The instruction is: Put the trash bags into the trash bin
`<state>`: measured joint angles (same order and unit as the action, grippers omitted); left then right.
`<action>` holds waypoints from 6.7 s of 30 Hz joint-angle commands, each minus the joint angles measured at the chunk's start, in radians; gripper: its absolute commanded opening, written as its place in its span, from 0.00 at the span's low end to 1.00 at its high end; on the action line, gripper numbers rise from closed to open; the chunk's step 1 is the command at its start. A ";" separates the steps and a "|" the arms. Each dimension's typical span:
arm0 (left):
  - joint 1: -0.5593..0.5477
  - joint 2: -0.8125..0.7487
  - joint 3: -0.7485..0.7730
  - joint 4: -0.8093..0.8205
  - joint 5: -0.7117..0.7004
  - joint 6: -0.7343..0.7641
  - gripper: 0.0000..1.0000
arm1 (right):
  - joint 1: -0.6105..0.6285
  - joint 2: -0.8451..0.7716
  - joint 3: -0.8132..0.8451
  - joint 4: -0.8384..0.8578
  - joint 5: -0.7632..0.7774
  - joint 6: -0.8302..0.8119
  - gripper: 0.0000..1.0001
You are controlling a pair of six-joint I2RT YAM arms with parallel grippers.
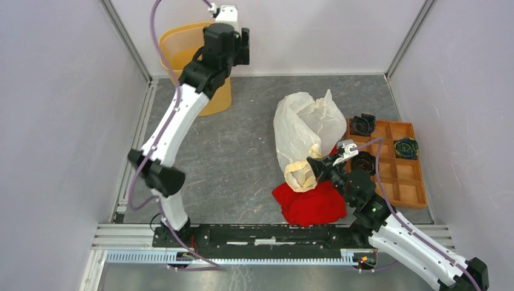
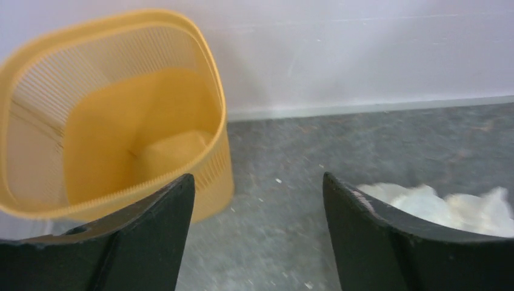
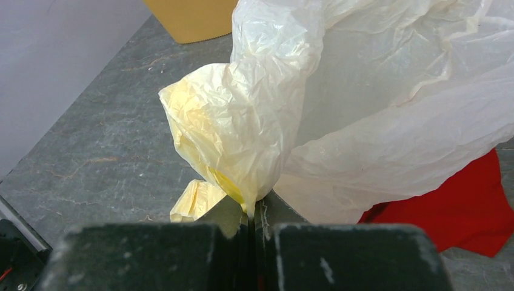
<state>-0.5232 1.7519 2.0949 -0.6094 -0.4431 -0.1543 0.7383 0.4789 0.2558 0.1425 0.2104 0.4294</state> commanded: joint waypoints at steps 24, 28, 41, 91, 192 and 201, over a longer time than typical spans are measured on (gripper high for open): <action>0.137 0.348 0.232 -0.104 0.036 0.191 0.48 | -0.001 -0.068 0.165 -0.140 0.019 -0.072 0.01; 0.137 0.318 0.200 -0.103 0.062 0.199 0.39 | -0.001 -0.068 0.177 -0.139 0.037 -0.054 0.00; 0.126 0.055 -0.049 -0.112 0.121 0.102 0.02 | 0.000 0.043 0.304 -0.168 0.088 0.002 0.01; -0.166 -0.751 -0.737 -0.107 0.568 -0.079 0.77 | 0.016 0.593 1.179 0.291 -0.115 1.242 0.00; 0.065 -1.228 -1.128 0.190 0.051 -0.486 0.02 | 0.139 0.853 1.184 -0.198 -0.312 -0.345 0.98; 0.065 -1.303 -1.203 0.344 0.136 -0.514 0.02 | 0.182 0.876 1.191 -0.250 -0.663 -0.794 0.98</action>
<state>-0.4595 0.4606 0.9234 -0.3981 -0.3431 -0.6178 0.8860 1.3235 1.4296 -0.0887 -0.2768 -0.1043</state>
